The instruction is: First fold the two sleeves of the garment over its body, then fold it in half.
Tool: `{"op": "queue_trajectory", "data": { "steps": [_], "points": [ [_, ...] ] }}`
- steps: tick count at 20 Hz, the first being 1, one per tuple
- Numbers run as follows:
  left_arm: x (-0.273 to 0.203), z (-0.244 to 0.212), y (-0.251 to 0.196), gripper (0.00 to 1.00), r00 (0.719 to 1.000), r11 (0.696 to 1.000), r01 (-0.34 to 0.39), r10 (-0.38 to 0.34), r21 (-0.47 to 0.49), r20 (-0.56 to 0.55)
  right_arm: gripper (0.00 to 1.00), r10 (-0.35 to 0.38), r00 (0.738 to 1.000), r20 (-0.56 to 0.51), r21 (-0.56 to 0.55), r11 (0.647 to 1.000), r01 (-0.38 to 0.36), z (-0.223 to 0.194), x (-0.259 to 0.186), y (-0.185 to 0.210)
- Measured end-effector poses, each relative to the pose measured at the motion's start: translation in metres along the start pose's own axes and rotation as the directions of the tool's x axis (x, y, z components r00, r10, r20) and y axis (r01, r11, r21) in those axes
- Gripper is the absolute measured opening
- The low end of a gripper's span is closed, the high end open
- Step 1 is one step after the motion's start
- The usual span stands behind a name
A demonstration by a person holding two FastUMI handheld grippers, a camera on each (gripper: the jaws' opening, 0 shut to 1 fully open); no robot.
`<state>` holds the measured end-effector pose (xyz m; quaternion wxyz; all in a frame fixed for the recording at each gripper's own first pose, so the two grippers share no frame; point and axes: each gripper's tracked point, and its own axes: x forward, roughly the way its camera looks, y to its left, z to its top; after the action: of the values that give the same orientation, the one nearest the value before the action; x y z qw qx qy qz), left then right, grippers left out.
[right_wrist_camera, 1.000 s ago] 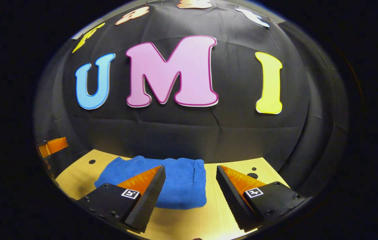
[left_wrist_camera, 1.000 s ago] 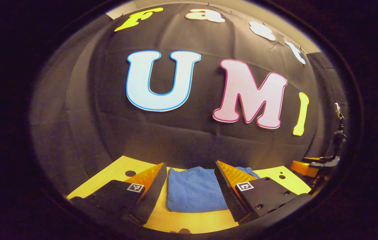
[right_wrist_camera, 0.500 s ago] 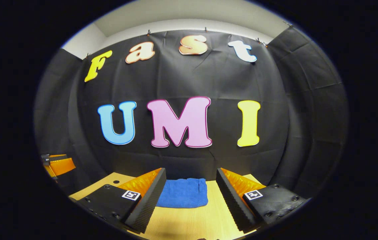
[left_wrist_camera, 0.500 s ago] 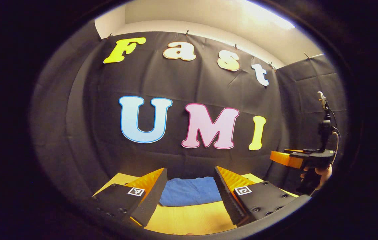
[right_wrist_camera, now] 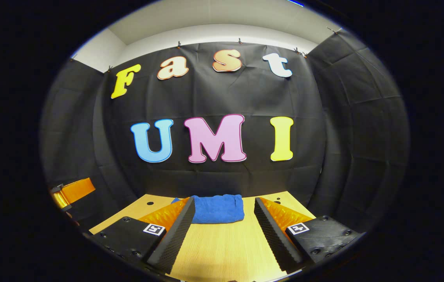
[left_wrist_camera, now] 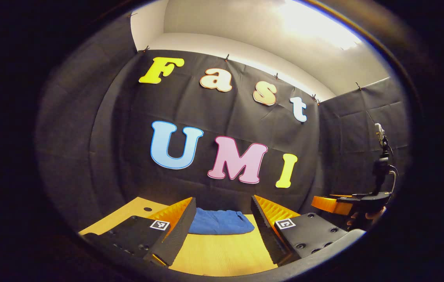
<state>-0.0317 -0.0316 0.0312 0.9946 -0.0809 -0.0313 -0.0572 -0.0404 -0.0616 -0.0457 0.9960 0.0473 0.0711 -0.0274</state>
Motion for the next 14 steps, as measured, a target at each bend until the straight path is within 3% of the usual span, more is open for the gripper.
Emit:
{"op": "queue_trajectory", "data": {
  "steps": [4, 8, 14],
  "points": [
    [-0.008, 0.010, 0.005, 0.80, 0.999, 1.000, -0.027, 0.027, -0.005, 0.045, 0.97, 0.032, 0.999, 0.040, -0.029, 0.999, -0.031, 0.010, -0.009, 0.016],
    [-0.011, 0.014, 0.003, 0.80, 0.998, 1.000, -0.015, 0.013, 0.027, 0.054, 0.98, 0.036, 0.997, 0.069, -0.017, 0.999, -0.035, 0.014, -0.015, 0.024],
    [-0.011, 0.019, 0.005, 0.80, 0.998, 0.998, -0.012, 0.008, 0.063, 0.061, 0.98, 0.042, 0.990, 0.135, -0.090, 0.995, -0.030, 0.029, -0.015, 0.032]
  ]
}}
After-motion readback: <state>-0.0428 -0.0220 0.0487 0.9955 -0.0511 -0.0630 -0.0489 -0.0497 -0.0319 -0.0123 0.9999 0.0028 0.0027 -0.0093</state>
